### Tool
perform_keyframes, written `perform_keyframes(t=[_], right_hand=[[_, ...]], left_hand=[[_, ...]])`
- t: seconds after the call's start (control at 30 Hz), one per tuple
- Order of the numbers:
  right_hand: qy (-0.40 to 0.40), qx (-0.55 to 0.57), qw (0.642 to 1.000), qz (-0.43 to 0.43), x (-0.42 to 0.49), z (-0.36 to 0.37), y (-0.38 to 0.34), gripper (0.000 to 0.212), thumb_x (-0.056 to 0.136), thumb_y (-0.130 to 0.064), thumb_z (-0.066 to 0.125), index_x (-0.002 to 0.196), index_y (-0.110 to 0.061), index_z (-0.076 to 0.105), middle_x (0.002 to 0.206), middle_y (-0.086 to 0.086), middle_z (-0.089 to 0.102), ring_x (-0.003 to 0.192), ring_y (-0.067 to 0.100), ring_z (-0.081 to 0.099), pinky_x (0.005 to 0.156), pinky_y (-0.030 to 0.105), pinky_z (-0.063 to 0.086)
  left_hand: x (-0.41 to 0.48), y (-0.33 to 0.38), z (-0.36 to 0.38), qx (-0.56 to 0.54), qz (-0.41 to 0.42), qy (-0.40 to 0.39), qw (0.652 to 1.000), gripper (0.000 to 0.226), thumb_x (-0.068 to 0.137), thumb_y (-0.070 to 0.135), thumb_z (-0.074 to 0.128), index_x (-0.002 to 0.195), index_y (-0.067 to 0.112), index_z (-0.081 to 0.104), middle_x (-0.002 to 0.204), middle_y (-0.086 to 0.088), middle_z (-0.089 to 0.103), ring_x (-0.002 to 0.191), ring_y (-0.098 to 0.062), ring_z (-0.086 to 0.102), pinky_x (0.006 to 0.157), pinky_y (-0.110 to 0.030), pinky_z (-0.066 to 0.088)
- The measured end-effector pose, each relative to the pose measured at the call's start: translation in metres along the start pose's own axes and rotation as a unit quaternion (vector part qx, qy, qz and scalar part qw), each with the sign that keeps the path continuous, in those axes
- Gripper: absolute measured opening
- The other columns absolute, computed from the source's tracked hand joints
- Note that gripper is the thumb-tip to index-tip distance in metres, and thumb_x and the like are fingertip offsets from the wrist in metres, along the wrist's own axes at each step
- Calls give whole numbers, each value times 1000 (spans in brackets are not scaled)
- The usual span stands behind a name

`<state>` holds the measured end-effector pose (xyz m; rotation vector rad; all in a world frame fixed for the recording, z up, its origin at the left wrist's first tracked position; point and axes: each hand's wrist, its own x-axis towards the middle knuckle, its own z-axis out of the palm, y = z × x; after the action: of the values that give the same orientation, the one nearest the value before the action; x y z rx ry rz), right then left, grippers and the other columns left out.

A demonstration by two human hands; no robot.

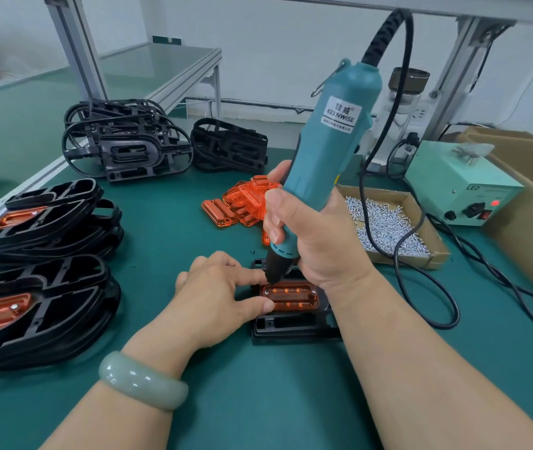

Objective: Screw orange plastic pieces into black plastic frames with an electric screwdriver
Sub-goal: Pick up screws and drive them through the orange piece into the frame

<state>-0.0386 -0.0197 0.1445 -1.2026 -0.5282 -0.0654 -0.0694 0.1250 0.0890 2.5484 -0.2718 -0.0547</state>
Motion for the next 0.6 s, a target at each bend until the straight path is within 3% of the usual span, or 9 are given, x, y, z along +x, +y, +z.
perform_keyframes(t=[0.1,0.27,0.47,0.6], right_hand=[[-25,-10,1000,2,0,3,0,18,84,-6,60,98,-18,59,54,-3,49,44,13,43,51,25,41],[-29,-19,999,-2,1,9,0,27,84,-4,60,107,-17,60,52,-2,47,44,12,42,51,23,41],[7,-35,999,-23,-3,11,2,16,84,-2,57,80,-17,54,49,-5,46,41,13,39,47,24,38],[21,-36,999,-36,-6,11,3,17,84,-2,58,81,-18,54,50,-8,47,40,11,42,47,23,39]], left_hand=[[0,0,0,-15,-1,2,1000,26,75,55,67,92,66,50,102,18,42,100,-8,30,86,-27,22],[1,-3,4,5,-13,17,1000,41,75,57,67,113,45,61,106,17,43,103,-9,30,87,-26,22],[1,-2,3,17,-17,13,1000,42,76,58,66,116,46,59,106,16,41,98,-9,27,91,-29,25],[0,1,2,21,-20,11,1000,41,77,57,66,116,48,59,107,14,41,106,-13,31,94,-32,26]])
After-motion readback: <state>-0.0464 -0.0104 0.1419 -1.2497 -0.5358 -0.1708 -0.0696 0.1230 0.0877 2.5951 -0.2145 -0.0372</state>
